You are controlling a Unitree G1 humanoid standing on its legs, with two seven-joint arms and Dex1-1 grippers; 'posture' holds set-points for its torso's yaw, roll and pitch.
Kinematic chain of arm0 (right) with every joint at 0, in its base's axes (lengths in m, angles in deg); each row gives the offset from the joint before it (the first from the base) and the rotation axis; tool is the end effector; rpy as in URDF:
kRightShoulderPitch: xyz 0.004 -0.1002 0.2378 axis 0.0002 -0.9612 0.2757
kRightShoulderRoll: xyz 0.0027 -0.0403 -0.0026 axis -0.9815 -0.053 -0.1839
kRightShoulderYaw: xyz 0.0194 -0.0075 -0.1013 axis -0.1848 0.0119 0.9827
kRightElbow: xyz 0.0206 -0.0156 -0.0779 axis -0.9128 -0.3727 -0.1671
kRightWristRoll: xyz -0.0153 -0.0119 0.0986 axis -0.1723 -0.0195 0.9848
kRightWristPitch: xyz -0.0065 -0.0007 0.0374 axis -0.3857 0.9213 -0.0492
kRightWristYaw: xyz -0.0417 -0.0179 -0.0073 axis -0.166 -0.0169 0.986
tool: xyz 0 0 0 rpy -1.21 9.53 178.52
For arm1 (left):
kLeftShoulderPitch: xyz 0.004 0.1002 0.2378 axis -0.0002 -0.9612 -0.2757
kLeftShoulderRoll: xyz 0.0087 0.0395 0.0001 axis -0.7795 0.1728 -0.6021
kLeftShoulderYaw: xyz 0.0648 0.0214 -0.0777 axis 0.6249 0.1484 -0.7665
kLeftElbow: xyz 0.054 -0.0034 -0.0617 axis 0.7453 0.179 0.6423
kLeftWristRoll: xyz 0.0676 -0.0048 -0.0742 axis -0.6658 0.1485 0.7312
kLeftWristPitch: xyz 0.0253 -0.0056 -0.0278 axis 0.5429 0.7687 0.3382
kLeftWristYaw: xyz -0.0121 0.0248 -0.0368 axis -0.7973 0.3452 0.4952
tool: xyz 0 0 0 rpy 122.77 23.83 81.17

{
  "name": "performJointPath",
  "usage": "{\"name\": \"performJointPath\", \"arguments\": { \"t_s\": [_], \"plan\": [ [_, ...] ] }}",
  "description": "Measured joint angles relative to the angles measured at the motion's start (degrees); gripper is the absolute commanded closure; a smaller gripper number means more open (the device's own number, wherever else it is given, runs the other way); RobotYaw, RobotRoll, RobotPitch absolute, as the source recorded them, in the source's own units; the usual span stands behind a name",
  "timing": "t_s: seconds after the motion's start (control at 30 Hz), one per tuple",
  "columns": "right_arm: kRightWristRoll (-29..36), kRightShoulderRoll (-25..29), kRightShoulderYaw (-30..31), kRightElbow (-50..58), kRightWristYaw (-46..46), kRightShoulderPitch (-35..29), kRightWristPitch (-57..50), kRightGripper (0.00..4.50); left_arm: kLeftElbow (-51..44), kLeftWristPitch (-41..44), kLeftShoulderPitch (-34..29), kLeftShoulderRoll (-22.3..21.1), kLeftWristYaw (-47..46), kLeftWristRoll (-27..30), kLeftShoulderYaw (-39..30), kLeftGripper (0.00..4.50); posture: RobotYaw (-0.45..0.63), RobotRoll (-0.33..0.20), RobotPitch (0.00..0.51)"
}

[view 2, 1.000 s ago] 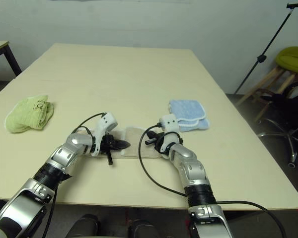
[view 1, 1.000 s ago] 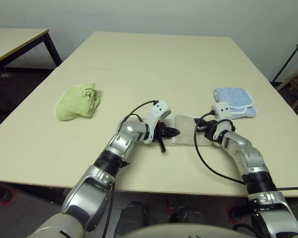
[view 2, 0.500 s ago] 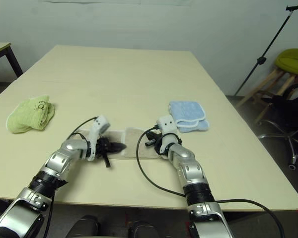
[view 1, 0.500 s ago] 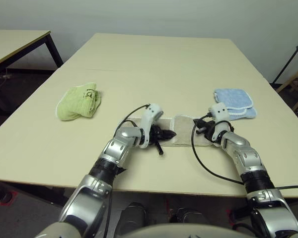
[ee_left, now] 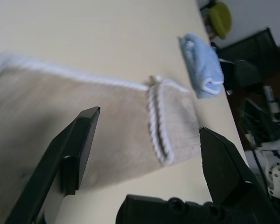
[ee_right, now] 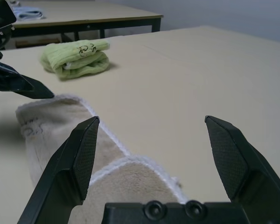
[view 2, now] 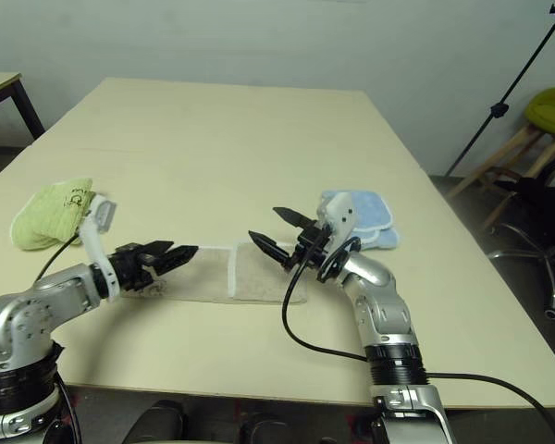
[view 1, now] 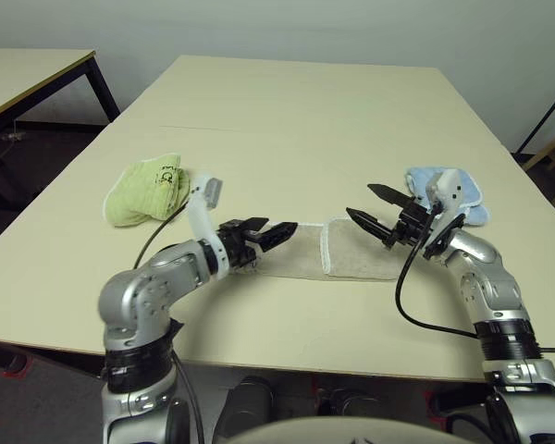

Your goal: Fold the towel and set it aside.

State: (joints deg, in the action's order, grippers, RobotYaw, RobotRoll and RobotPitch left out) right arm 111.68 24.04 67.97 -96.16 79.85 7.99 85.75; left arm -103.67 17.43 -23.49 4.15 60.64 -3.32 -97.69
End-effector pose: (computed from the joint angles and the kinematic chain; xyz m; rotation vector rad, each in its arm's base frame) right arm 0.2641 -0.2297 0.1145 -0.0925 -0.1228 0.9455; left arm 0.1968 0.2067 0.1372 -0.4882 0.5276 -0.5509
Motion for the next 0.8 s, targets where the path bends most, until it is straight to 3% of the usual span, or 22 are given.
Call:
{"name": "performJointPath", "arguments": {
  "t_s": [0.2,0.27,0.37,0.47,0.63,0.8],
  "plan": [
    [-0.37,7.36,-0.23,-0.07,7.08,0.75,3.50,0.00,-3.14,3.27,-14.55,-1.64,-8.24,12.58,-3.31,0.03,0.14,0.000,0.039],
    [0.13,9.25,-0.43,-0.09,9.01,0.72,3.40,0.00,-2.71,3.30,-15.83,-1.03,-13.29,17.94,-4.87,0.03,0.14,0.000,0.042],
    [1.45,11.43,-0.66,0.44,11.37,0.15,2.67,0.00,-2.25,3.31,-14.68,3.26,-21.42,23.24,-7.27,0.03,0.13,0.000,0.043],
    [2.29,14.59,-1.07,1.15,13.81,-0.79,1.42,0.00,-0.32,3.33,-10.54,9.94,-31.31,24.40,-10.99,0.03,0.13,0.000,0.044],
    [4.25,19.27,-2.87,2.42,17.33,-4.09,-1.56,0.00,0.87,3.36,-5.93,10.35,-42.46,25.11,-16.08,0.03,0.12,0.000,0.044],
    [6.72,23.32,-3.49,5.01,20.94,-8.20,-5.73,0.00,3.92,1.40,-4.59,10.39,-50.00,29.94,-17.17,0.03,0.11,0.000,0.046]
  ]
}}
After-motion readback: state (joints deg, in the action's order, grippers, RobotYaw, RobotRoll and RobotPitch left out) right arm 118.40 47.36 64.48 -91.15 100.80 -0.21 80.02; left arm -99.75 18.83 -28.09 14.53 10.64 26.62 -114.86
